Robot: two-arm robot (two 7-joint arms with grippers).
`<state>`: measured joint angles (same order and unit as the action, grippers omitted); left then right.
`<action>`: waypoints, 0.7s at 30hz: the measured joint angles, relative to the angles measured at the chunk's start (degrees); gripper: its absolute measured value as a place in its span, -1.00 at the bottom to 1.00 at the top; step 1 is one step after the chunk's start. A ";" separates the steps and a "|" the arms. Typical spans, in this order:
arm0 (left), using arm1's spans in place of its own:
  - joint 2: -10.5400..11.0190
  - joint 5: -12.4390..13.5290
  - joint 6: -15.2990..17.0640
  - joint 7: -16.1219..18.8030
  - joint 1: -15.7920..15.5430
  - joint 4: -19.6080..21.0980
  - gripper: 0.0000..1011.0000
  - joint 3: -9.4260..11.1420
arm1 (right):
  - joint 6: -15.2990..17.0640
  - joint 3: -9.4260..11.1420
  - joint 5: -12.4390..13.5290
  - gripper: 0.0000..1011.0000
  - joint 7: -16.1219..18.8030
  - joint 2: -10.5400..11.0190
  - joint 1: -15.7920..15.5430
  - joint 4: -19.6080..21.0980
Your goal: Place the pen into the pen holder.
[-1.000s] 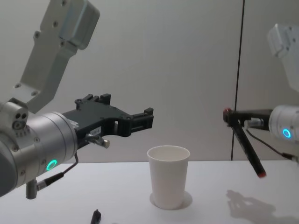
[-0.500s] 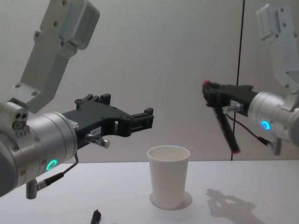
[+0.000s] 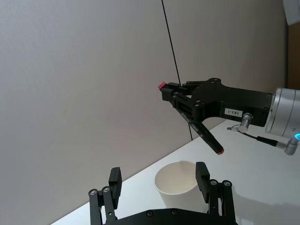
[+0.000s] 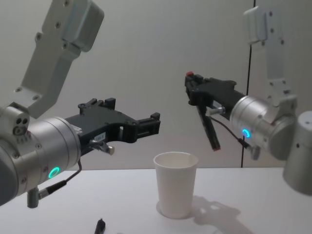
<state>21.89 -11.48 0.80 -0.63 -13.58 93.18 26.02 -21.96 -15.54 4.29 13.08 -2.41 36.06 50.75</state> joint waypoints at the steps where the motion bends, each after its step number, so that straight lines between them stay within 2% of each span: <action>1: 0.00 0.00 0.00 0.00 0.00 0.00 0.98 0.00 | -0.75 -0.09 0.00 -0.68 0.06 -0.19 0.40 -0.88; 12: 0.00 0.00 0.00 0.00 0.00 0.00 0.98 0.00 | -9.07 -0.62 0.81 -0.68 1.10 -2.16 4.61 -10.19; 13: 0.00 0.00 0.00 0.00 0.00 0.00 0.98 0.00 | -9.07 -0.62 0.81 -0.68 1.10 -2.16 4.61 -10.19; 21: 0.00 0.00 0.00 0.00 0.00 0.00 0.98 0.00 | -15.54 -0.74 1.80 -0.68 1.84 -3.61 8.05 -17.99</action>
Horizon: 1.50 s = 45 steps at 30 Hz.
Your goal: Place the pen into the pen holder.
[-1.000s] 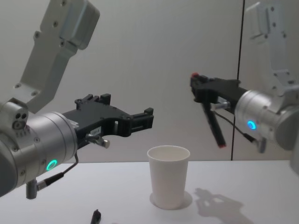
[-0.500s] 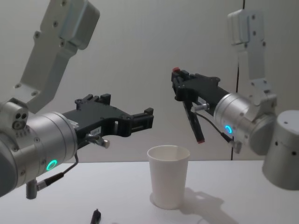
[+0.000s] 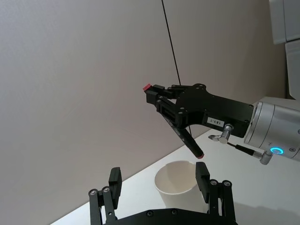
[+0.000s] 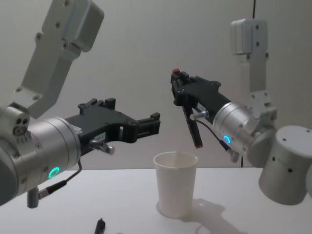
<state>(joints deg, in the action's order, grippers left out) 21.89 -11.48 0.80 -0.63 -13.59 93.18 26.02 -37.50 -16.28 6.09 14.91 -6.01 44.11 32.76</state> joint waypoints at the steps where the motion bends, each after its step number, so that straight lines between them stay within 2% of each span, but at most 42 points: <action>1: 0.00 0.00 0.00 0.00 0.00 0.00 0.98 0.00 | 0.00 0.00 0.00 -0.68 0.00 0.00 0.00 0.00; 8: 0.00 0.00 0.00 0.00 0.00 0.00 0.98 0.00 | -5.18 0.01 0.78 -0.68 0.51 -1.25 3.03 -7.06; 22: 0.00 0.00 0.00 0.00 0.00 0.00 0.98 0.00 | -13.21 0.41 2.00 -0.68 1.25 -3.27 7.58 -18.79; 30: 0.00 0.00 0.00 0.00 0.00 0.00 0.98 0.00 | -16.02 0.78 2.41 -0.68 1.44 -4.06 8.96 -22.82; 45: 0.00 0.00 0.00 0.00 0.00 0.00 0.98 0.00 | -19.11 0.76 1.79 -0.68 0.21 -5.02 9.92 -26.65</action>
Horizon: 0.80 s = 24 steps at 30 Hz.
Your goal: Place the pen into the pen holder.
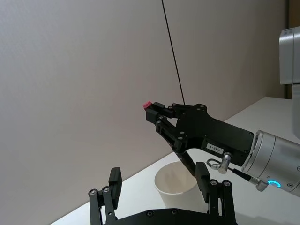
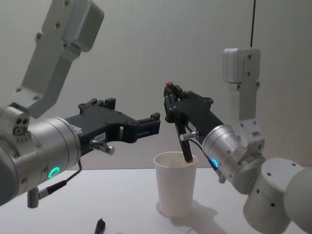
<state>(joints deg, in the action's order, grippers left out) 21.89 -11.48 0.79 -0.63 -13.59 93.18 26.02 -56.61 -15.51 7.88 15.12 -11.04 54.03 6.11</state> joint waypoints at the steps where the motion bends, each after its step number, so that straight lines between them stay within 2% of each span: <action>1: 0.00 0.00 0.00 0.00 0.00 0.00 0.98 0.00 | -0.20 -0.07 -0.17 -0.68 -0.18 -0.06 0.04 -0.23; 4: 0.00 0.00 0.00 0.00 0.00 0.00 0.98 0.00 | -0.55 -0.18 -0.50 -0.67 -0.54 -0.17 0.11 -0.56; 7: 0.00 0.00 0.00 0.00 0.00 0.00 0.98 0.00 | -0.82 -0.32 -0.86 -0.55 -0.92 -0.23 0.13 -0.79; 8: 0.00 0.00 0.00 0.00 0.00 0.00 0.98 0.00 | -0.95 -0.41 -1.10 -0.40 -1.14 -0.25 0.16 -0.90; 9: 0.00 0.00 0.00 0.00 0.00 0.00 0.98 0.00 | -1.00 -0.50 -1.23 -0.40 -1.34 -0.27 0.17 -0.98; 11: 0.00 0.00 0.00 0.00 0.00 0.00 0.98 0.00 | -1.18 -0.68 -1.62 -0.25 -1.78 -0.29 0.19 -1.12; 13: 0.00 0.00 0.00 0.00 0.00 0.00 0.98 0.00 | -1.31 -0.84 -1.96 -0.18 -2.16 -0.30 0.21 -1.22; 16: 0.00 0.00 0.00 0.00 0.00 0.00 0.98 0.00 | -1.63 -1.22 -2.74 0.10 -3.03 -0.28 0.25 -1.38; 18: 0.00 0.00 0.00 0.00 0.00 0.00 0.98 0.00 | -1.74 -1.34 -3.06 0.10 -3.39 -0.26 0.27 -1.44; 21: 0.00 0.00 0.00 0.00 0.00 0.00 0.98 0.00 | -1.94 -1.51 -3.65 0.38 -4.06 -0.18 0.32 -1.52; 23: 0.00 0.00 0.00 0.00 0.00 0.00 0.98 0.00 | -2.02 -1.57 -3.90 0.45 -4.34 -0.12 0.35 -1.55; 24: 0.00 0.00 0.00 0.00 0.00 0.00 0.98 0.00 | -2.08 -1.58 -4.14 0.57 -4.56 -0.06 0.39 -1.57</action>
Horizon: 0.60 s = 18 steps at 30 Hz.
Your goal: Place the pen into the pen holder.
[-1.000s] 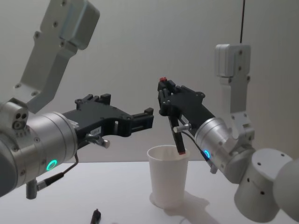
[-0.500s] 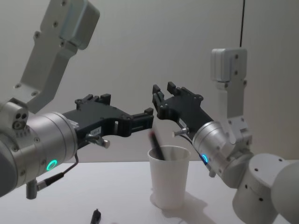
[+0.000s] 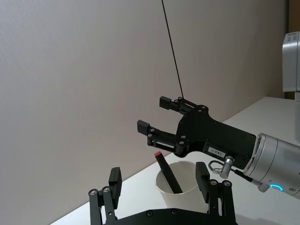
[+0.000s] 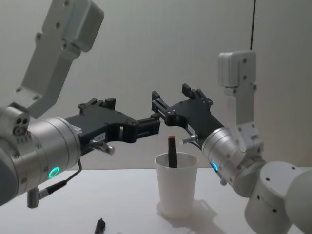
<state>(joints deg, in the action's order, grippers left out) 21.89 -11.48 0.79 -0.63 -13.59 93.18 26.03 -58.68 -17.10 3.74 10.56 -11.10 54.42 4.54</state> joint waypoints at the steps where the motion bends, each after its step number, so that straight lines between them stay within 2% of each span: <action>1: 0.00 0.00 0.00 0.00 0.00 0.00 0.98 0.00 | -0.01 0.00 -0.06 0.57 -0.09 0.04 0.03 -0.01; 4: 0.00 0.00 0.00 0.00 0.00 0.00 0.98 0.00 | 0.00 0.07 -0.34 0.79 -0.32 0.18 0.12 -0.04; 8: 0.00 0.00 0.00 0.00 0.00 0.00 0.98 0.00 | 0.53 0.50 -0.41 0.98 -0.32 0.37 0.30 -0.05; 13: 0.00 0.00 0.00 0.00 0.00 0.00 0.98 0.00 | 2.30 1.31 -0.16 0.98 0.58 0.65 0.56 0.03; 18: 0.00 0.00 0.00 0.00 0.00 0.00 0.98 0.00 | 5.94 2.93 0.72 0.98 2.63 1.29 0.82 0.85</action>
<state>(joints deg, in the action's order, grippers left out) 21.89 -11.48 0.79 -0.63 -13.58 93.18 26.03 -52.74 -14.16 4.46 13.19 -9.80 55.24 5.38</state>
